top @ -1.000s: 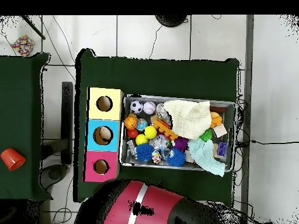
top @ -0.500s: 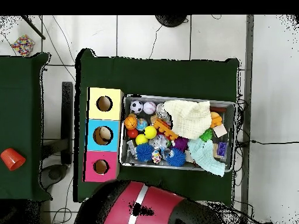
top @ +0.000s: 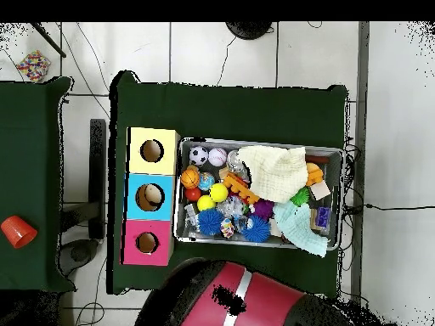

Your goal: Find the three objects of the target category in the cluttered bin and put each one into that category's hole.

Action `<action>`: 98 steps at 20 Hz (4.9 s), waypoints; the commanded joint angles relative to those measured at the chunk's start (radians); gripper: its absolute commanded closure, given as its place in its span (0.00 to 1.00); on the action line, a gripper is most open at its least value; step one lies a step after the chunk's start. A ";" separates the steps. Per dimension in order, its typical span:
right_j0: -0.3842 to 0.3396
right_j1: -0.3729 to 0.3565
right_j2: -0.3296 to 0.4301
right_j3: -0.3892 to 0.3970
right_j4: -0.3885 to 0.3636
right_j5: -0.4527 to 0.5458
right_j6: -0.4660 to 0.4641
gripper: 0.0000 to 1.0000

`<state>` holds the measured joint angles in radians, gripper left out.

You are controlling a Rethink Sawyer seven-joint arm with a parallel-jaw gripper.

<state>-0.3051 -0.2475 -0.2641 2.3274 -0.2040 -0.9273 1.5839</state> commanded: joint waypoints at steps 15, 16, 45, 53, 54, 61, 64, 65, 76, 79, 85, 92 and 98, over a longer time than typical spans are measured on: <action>-0.040 -0.060 0.090 -0.096 -0.009 0.002 0.249 0.00; -0.051 -0.063 0.099 -0.101 -0.025 0.005 0.252 0.00; -0.132 0.043 0.067 -0.142 -0.214 -0.189 0.212 0.00; -0.098 0.086 0.044 -0.084 -0.239 -0.258 0.197 0.00; -0.093 0.100 0.040 -0.081 -0.235 -0.275 0.197 0.00; -0.128 0.221 0.049 -0.161 -0.248 -0.352 0.197 0.00; -0.132 0.250 0.055 -0.187 -0.228 -0.364 0.198 0.00; -0.135 0.260 0.056 -0.197 -0.224 -0.364 0.198 0.00; -0.186 0.191 0.086 -0.186 -0.235 -0.180 0.246 0.00; -0.198 0.024 0.122 -0.105 -0.208 0.005 0.231 0.00; -0.204 -0.239 0.209 -0.025 -0.136 0.275 0.238 0.00; -0.235 -0.380 0.284 0.013 -0.114 0.472 0.278 0.00; -0.263 -0.474 0.341 0.033 -0.078 0.590 0.274 0.00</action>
<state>-0.5348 -0.6014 -0.0844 2.4027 -0.3790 -0.4631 1.5870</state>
